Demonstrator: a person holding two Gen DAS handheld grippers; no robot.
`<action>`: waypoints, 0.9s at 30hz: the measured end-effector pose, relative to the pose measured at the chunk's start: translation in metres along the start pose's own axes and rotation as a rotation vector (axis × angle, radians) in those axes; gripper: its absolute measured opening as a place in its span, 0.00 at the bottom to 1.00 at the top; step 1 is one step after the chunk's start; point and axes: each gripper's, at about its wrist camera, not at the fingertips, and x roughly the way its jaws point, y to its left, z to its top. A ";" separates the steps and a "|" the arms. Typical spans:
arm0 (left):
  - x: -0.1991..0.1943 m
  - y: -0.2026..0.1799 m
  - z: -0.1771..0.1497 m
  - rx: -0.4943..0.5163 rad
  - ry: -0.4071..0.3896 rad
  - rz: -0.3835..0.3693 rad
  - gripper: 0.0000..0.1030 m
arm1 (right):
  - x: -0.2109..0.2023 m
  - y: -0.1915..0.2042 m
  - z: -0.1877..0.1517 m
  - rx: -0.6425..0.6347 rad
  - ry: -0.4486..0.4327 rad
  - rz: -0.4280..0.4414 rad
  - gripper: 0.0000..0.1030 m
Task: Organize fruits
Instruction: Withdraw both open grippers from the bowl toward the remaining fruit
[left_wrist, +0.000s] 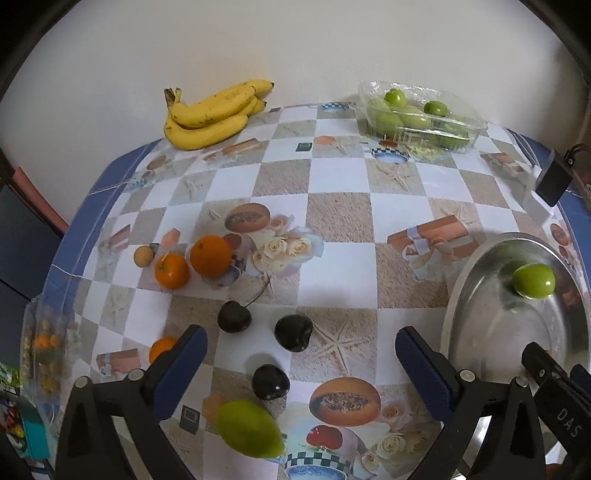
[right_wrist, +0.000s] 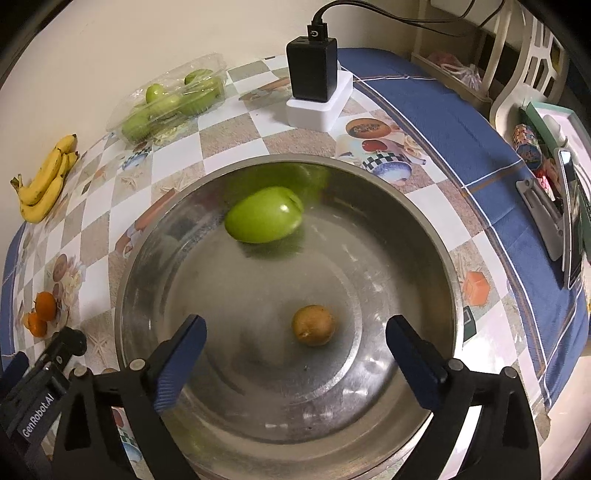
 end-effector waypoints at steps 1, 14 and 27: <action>0.000 0.000 0.000 0.002 -0.003 0.002 1.00 | 0.000 0.001 0.000 -0.008 -0.002 -0.008 0.96; -0.005 0.000 0.000 0.020 -0.023 -0.003 1.00 | -0.002 0.003 -0.001 -0.015 -0.004 -0.006 0.96; -0.005 0.003 0.000 0.026 -0.011 -0.027 1.00 | -0.007 0.011 -0.005 -0.022 -0.003 -0.012 0.96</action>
